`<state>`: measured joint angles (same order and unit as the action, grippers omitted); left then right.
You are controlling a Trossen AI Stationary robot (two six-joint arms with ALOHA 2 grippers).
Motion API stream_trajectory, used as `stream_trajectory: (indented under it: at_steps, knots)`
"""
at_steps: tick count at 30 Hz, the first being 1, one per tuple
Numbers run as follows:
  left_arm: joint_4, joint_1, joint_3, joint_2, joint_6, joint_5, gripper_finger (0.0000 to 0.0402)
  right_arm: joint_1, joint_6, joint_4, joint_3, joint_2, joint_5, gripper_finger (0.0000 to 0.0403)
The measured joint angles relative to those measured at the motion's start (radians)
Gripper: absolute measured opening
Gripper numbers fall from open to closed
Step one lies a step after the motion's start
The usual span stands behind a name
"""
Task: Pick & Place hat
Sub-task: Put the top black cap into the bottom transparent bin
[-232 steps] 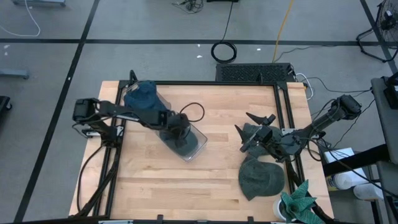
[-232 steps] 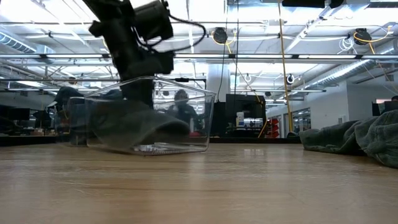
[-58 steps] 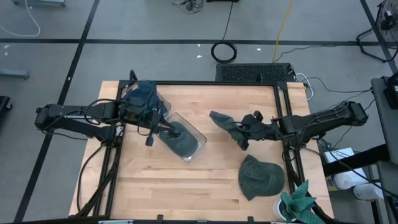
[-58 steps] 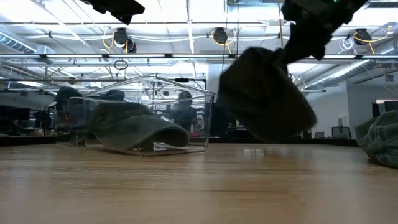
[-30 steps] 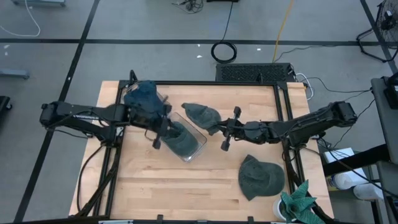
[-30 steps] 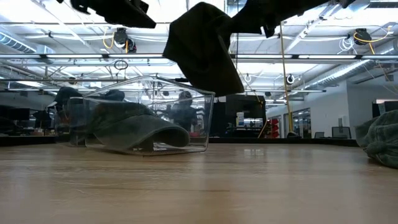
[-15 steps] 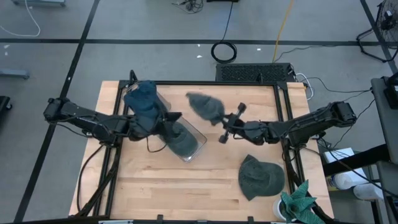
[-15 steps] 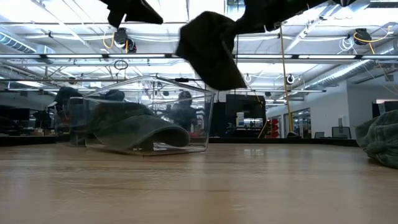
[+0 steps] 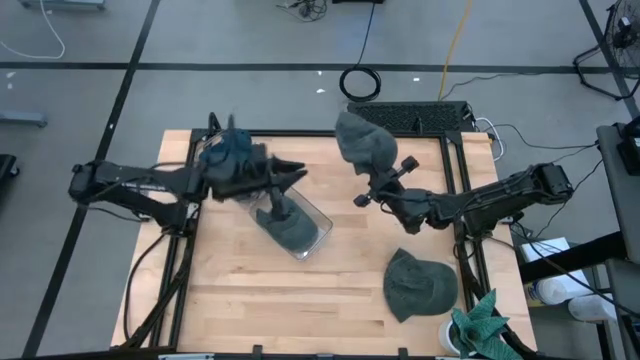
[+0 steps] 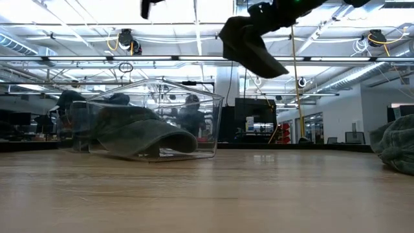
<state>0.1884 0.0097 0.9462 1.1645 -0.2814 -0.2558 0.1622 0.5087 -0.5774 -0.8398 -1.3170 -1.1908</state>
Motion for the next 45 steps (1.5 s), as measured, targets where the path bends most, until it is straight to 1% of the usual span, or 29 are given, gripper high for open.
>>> stream_trajectory:
  at_steps: [1,2,4,6,8,13,21,28,31,35,41,45]
  knots:
    - [0.003,0.028,0.013,0.021,-0.066,0.076,0.0128,0.000,0.020,-0.029,0.000,0.000,-0.010,0.0000]
    - [0.003,0.049,0.022,0.045,-0.120,0.129,0.0144,0.000,0.037,-0.054,0.000,0.000,-0.012,0.0000]
    - [0.008,0.076,0.037,0.100,-0.208,0.177,0.0177,0.000,0.059,-0.088,0.000,-0.007,-0.008,0.0000]
    - [0.062,0.093,0.047,0.150,-0.275,0.178,0.0206,0.000,0.085,-0.103,0.000,-0.024,0.009,0.0000]
    - [0.138,0.106,0.052,0.194,-0.308,0.180,0.0230,0.000,0.116,-0.116,0.000,-0.039,0.013,0.0000]
    - [0.282,0.134,0.050,0.273,-0.363,0.185,0.0264,0.001,0.170,-0.169,0.000,-0.073,0.013,0.0000]
    - [0.278,0.154,0.050,0.303,-0.407,0.168,0.0271,0.001,0.170,-0.185,0.000,-0.073,0.013,0.0000]
    - [0.294,0.154,0.050,0.302,-0.413,0.066,0.0271,0.003,0.168,-0.212,0.000,-0.073,0.016,0.0000]
    - [0.295,0.157,0.050,0.302,-0.460,0.039,0.0271,0.003,0.167,-0.212,0.000,-0.073,0.032,0.0000]
    - [0.297,0.173,0.050,0.302,-0.516,0.039,0.0271,0.003,0.166,-0.204,0.000,-0.073,0.096,0.0000]
    - [0.301,0.185,0.050,0.302,-0.552,0.098,0.0271,0.003,0.168,-0.188,0.000,-0.073,0.170,0.0000]
    - [0.303,0.185,0.050,0.302,-0.552,0.099,0.0271,0.002,0.168,-0.189,0.000,-0.073,0.173,0.0000]
